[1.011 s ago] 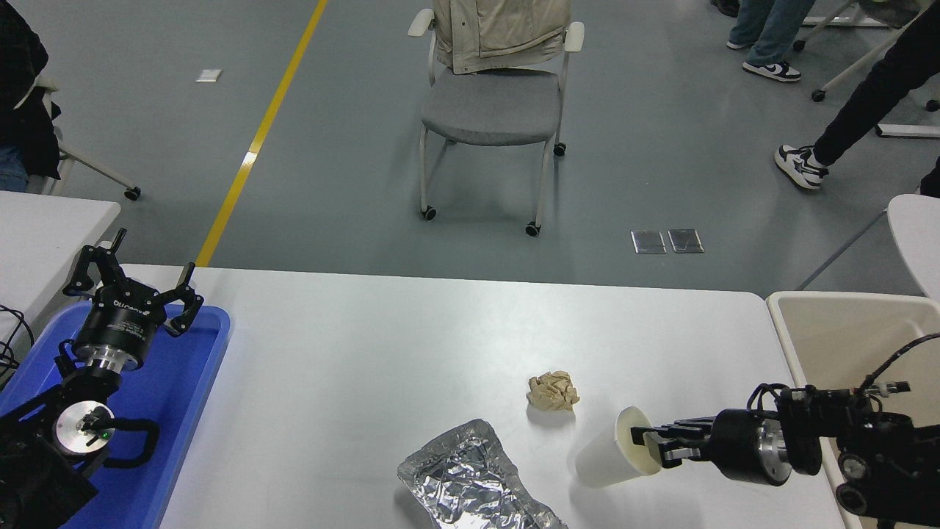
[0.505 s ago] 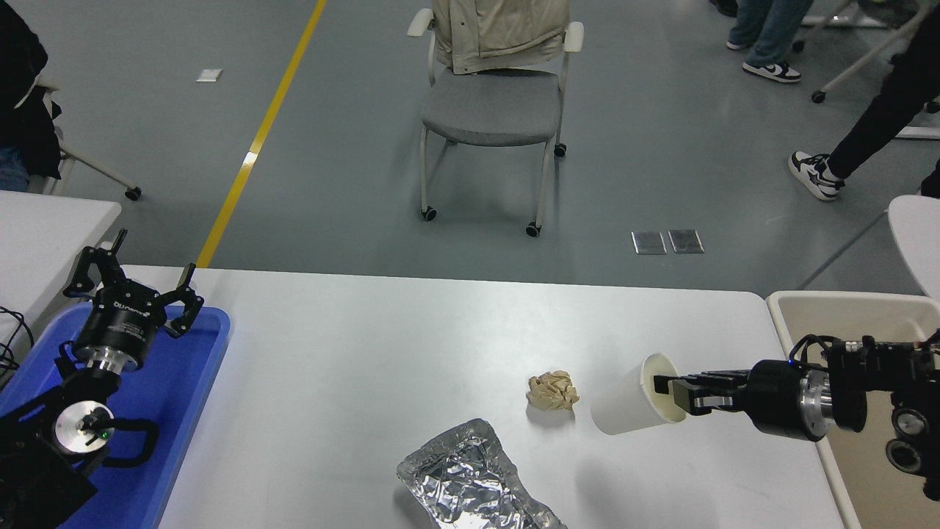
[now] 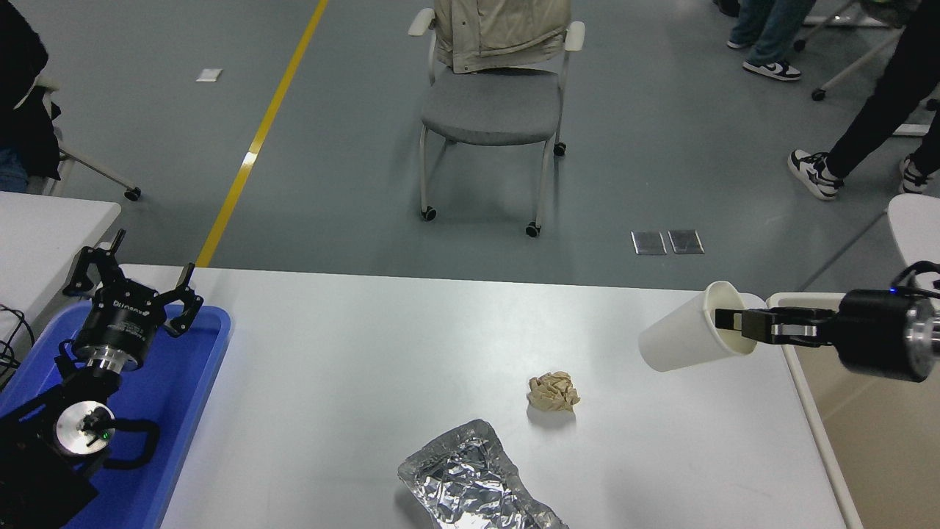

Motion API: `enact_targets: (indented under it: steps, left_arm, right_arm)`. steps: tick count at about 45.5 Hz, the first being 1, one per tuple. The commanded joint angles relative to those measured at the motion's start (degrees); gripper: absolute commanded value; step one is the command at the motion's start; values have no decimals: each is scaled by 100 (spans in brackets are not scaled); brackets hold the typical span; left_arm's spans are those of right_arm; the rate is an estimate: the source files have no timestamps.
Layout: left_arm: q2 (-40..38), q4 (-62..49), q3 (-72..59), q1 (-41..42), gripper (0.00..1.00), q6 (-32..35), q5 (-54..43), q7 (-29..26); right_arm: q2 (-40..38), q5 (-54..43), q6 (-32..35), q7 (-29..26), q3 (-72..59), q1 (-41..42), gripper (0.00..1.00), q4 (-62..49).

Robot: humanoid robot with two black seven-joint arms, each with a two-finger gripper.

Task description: Clean the table surface

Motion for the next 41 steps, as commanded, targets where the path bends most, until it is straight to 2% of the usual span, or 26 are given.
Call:
enact_targets:
  steps: [1, 11, 24, 41]
  left_arm:
    - [0, 0, 0, 1, 100, 8, -1, -1]
    - [0, 0, 0, 2, 100, 0, -1, -1]
    - [0, 0, 0, 2, 100, 0, 7, -1]
    - [0, 0, 0, 1, 100, 0, -1, -1]
  right_arm:
    - [-584, 1, 589, -15, 689, 48, 0, 114]
    - [-919, -52, 1029, -42, 1191, 48, 0, 105]
    - [-1068, -834, 845, -147, 1076, -154, 0, -193]
    - [-1077, -948, 564, -24, 1076, -769, 0, -1485]
